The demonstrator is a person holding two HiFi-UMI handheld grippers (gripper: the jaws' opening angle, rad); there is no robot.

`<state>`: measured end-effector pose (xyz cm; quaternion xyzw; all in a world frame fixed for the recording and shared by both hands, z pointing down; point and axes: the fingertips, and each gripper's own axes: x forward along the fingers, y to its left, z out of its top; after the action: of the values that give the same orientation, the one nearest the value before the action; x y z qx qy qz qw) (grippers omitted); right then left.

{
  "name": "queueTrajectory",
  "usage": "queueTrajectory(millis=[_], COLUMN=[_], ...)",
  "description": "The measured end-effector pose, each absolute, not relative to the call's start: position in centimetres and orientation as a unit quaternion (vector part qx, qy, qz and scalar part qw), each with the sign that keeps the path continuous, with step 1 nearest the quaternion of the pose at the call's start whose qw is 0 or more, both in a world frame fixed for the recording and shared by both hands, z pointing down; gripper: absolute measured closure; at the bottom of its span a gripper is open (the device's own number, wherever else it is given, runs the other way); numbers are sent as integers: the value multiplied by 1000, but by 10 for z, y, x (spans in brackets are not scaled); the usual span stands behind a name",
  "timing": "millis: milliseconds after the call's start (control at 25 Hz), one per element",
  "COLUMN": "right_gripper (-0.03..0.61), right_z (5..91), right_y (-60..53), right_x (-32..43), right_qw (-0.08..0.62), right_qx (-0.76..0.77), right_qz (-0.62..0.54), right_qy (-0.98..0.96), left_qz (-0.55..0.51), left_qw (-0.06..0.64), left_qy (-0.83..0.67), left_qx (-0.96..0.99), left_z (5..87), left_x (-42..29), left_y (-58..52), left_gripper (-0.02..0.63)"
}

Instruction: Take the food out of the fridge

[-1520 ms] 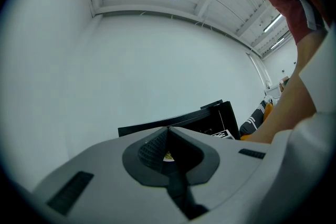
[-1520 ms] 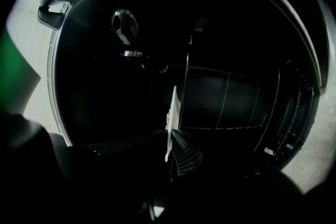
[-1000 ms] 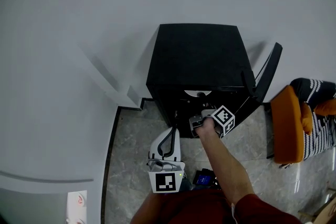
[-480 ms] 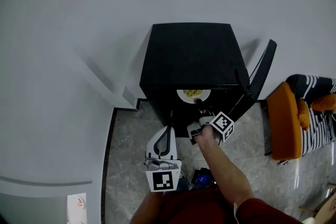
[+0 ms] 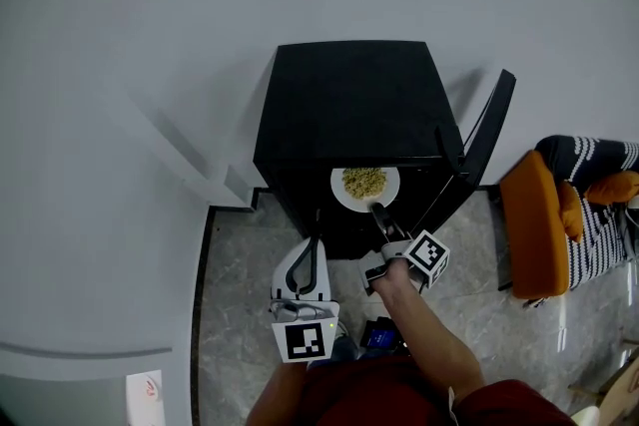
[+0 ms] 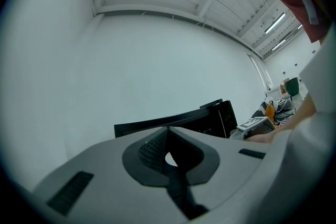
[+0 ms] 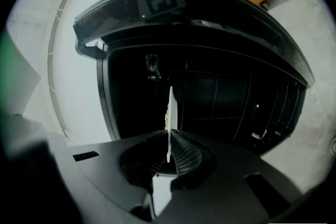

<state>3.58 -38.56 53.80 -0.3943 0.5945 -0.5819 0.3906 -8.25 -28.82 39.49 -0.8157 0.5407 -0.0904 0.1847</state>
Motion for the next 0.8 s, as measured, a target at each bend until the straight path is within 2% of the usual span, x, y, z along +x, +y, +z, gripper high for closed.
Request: queueTrajectory(millis=[360, 520, 600, 680, 800], right_gripper=[545, 546, 546, 545, 545], right_z=[521, 508, 501, 493, 482], right_y=[-347, -328, -319, -309, -296], right_x=[45, 48, 51, 55, 60], right_qw=[404, 410, 410, 410, 413], right_qx=[-375, -363, -359, -356, -352], right_qz=[-591, -596, -598, -600, -600], right_qy=[589, 588, 588, 588, 588], left_qz=[-93, -56, -65, -27, -40], left_qw=[192, 151, 162, 121, 134], left_qy=[539, 556, 550, 567, 562], left_qx=[-815, -815, -816, -814, -815], left_z=[399, 402, 401, 402, 402], left_x=[-80, -78, -76, -76, -74], left_y=[-291, -291, -291, -291, -290], left_gripper=[599, 598, 599, 599, 600])
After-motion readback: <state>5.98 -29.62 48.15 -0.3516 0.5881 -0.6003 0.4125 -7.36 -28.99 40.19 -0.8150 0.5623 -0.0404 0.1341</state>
